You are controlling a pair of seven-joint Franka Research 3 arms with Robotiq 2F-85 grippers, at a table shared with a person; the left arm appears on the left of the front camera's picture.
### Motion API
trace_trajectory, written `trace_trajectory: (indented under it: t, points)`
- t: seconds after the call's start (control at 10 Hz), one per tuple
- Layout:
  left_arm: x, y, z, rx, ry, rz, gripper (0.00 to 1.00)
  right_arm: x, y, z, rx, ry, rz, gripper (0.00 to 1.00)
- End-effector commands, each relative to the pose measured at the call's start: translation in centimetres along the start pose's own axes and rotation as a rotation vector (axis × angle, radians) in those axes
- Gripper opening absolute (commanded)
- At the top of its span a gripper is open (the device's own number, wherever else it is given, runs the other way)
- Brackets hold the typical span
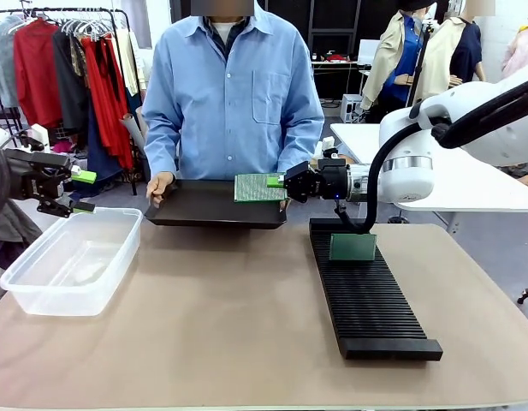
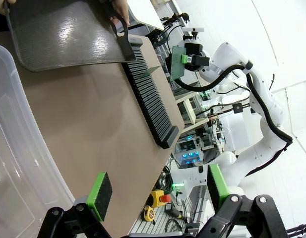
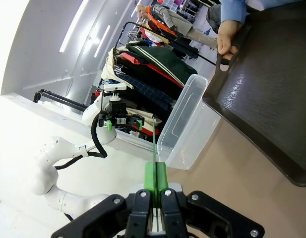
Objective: Sort PCBs into racks and boxes based on the side picked up.
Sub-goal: If the short side of the Blank PCB is picked up, insert it into the PCB Rack ; if the long side is picked up, place it in the Organizing box.
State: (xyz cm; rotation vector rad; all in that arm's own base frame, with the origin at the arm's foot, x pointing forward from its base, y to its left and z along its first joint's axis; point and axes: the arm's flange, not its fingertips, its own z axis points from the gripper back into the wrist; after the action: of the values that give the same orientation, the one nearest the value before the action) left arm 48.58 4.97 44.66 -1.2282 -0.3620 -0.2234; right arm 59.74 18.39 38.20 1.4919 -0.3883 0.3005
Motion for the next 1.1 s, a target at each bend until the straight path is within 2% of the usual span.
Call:
trace_trajectory:
  t: [0.0,0.4,0.8,1.0]
  points:
    - [0.1,-0.2,0.0,0.002,-0.006,0.011,1.0,0.0,0.2,-0.2,0.002,0.001,0.007,0.0]
    - [0.1,-0.2,0.0,0.002,-0.006,0.011,1.0,0.0,0.2,0.5,0.003,0.004,-0.009,0.0]
    - [0.1,-0.2,0.0,0.002,-0.006,0.011,1.0,0.6,1.8,4.4,0.055,0.027,-0.014,0.0]
    - [0.1,-0.2,0.0,0.002,-0.006,0.011,1.0,0.5,2.2,6.9,0.076,0.072,0.016,0.0]
